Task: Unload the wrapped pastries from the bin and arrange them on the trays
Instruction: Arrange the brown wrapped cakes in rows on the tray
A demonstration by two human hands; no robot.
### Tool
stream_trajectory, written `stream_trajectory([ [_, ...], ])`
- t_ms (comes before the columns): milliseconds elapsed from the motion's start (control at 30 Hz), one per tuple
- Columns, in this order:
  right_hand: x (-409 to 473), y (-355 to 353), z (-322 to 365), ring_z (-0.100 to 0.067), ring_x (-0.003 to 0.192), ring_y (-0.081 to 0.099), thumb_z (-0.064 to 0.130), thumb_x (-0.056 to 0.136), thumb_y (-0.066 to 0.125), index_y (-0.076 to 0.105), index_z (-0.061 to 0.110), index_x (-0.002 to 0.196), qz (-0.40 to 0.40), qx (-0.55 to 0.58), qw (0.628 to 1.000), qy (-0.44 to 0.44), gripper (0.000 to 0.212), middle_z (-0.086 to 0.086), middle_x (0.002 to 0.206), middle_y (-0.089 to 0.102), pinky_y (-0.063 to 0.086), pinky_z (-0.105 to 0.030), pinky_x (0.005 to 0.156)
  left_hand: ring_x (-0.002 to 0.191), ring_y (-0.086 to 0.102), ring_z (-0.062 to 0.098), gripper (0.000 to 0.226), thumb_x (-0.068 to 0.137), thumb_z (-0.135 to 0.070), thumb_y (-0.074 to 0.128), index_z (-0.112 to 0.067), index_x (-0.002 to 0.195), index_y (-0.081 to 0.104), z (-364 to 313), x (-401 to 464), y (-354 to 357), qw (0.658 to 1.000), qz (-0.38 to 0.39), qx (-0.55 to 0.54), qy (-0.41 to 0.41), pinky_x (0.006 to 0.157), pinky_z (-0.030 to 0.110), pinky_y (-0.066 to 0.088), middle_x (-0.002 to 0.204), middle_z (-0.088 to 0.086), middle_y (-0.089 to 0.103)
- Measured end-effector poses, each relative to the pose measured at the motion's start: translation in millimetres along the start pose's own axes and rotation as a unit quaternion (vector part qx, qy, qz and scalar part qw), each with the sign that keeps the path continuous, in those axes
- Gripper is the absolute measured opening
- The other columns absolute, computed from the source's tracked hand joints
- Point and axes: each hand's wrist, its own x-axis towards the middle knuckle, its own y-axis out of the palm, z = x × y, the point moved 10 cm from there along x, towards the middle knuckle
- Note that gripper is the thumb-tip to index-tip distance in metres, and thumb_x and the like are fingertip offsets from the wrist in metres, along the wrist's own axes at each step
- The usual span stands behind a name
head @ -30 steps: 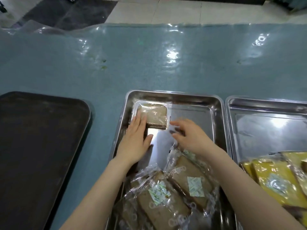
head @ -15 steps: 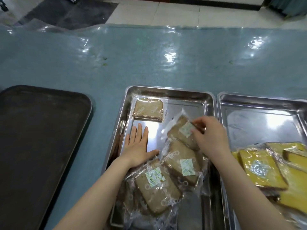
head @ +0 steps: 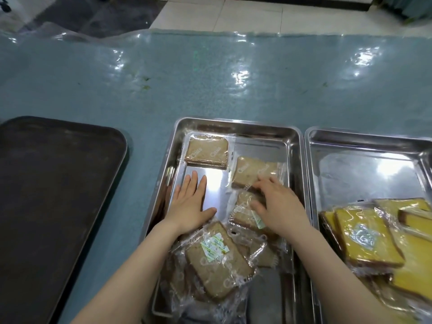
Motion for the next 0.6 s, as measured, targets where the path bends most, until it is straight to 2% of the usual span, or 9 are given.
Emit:
stream_trajectory([
  [33,8,4,-6,-0.023,0.141,0.023,0.042,0.090,0.052,0.041,0.027,0.136,0.010,-0.016,1.000,0.015,0.050,0.006,0.153,0.028,0.022,-0.050,0.113,0.128,-0.039,0.011,0.090,0.089,-0.056,0.044,-0.030,0.144,-0.022,0,0,0,1.000,-0.002,-0.005,0.001,0.103,0.030,-0.023,0.140,-0.006,-0.040],
  [100,24,8,-14,-0.022,0.146,-0.002,0.046,0.091,0.049,0.026,0.027,0.145,0.018,-0.031,0.999,0.028,0.061,0.006,0.159,0.006,0.007,-0.052,0.114,0.129,-0.038,0.010,0.089,0.089,-0.055,0.045,-0.030,0.145,-0.019,1,0,-1,1.000,-0.007,-0.021,0.003,0.103,0.029,-0.022,0.142,-0.006,-0.038],
  [200,39,9,-17,-0.023,0.143,-0.018,0.052,0.092,0.043,0.012,0.028,0.150,0.029,-0.042,0.998,0.021,0.070,0.005,0.158,-0.010,-0.005,-0.055,0.111,0.134,-0.029,0.009,0.085,0.090,-0.048,0.050,-0.028,0.149,-0.009,-2,-3,-9,0.998,-0.016,-0.060,0.010,0.106,0.029,-0.017,0.150,-0.005,-0.028],
  [300,28,6,-10,-0.019,0.137,-0.033,0.059,0.089,0.037,0.000,0.035,0.150,0.023,-0.040,0.999,-0.018,0.075,0.007,0.154,-0.025,-0.015,-0.052,0.108,0.142,-0.006,0.007,0.073,0.091,-0.037,0.056,-0.026,0.150,0.013,-2,-13,-30,0.989,-0.042,-0.145,0.001,0.114,0.029,0.000,0.157,-0.007,-0.001],
  [367,5,5,-6,-0.016,0.139,-0.027,0.064,0.084,0.038,0.005,0.037,0.149,0.021,-0.014,0.999,-0.043,0.078,0.009,0.155,-0.022,-0.008,-0.049,0.114,0.137,0.022,0.001,0.061,0.091,-0.031,0.058,-0.027,0.146,0.031,0,-25,-45,0.976,-0.074,-0.205,-0.014,0.108,0.020,0.018,0.151,-0.011,0.026],
  [467,-35,11,-3,-0.015,0.143,-0.002,0.067,0.075,0.054,0.029,0.040,0.143,0.045,0.019,0.997,-0.067,0.077,0.009,0.158,0.003,0.007,-0.038,0.115,0.100,0.053,-0.014,0.032,0.090,-0.025,0.061,-0.029,0.122,0.059,-1,-51,-57,0.950,-0.101,-0.293,-0.033,0.080,0.001,0.035,0.118,-0.019,0.060],
  [533,-53,15,-4,-0.018,0.139,0.009,0.067,0.069,0.062,0.028,0.041,0.143,0.053,-0.010,0.996,-0.065,0.086,0.006,0.153,0.013,0.015,-0.038,0.114,0.073,0.060,-0.011,0.009,0.087,-0.023,0.065,-0.027,0.092,0.071,-3,-69,-61,0.934,-0.124,-0.331,-0.045,0.063,0.002,0.040,0.086,-0.015,0.071],
  [600,-61,18,-3,-0.018,0.135,0.015,0.060,0.068,0.069,0.021,0.039,0.147,0.061,-0.030,0.996,-0.064,0.094,0.005,0.147,0.020,0.020,-0.035,0.113,0.056,0.057,-0.004,0.013,0.084,-0.029,0.068,-0.022,0.073,0.071,-5,-82,-59,0.932,-0.128,-0.334,-0.052,0.054,0.008,0.041,0.070,-0.008,0.070],
])
